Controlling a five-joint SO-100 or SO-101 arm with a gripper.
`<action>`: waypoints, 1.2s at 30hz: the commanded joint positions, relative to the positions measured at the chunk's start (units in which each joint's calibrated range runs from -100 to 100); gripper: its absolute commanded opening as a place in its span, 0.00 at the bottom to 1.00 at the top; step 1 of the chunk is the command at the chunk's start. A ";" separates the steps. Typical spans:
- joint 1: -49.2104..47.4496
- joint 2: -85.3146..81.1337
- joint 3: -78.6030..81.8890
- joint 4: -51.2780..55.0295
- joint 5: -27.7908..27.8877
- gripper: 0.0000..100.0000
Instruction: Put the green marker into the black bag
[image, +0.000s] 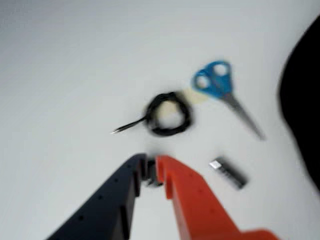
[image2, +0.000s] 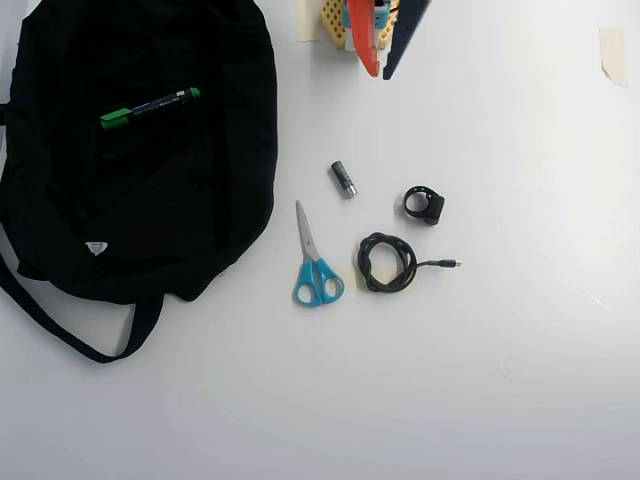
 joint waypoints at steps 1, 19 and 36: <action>-2.72 -8.33 9.18 0.08 -1.38 0.02; -2.64 -60.20 85.91 -32.22 7.75 0.02; -2.42 -72.15 109.45 -32.05 14.67 0.02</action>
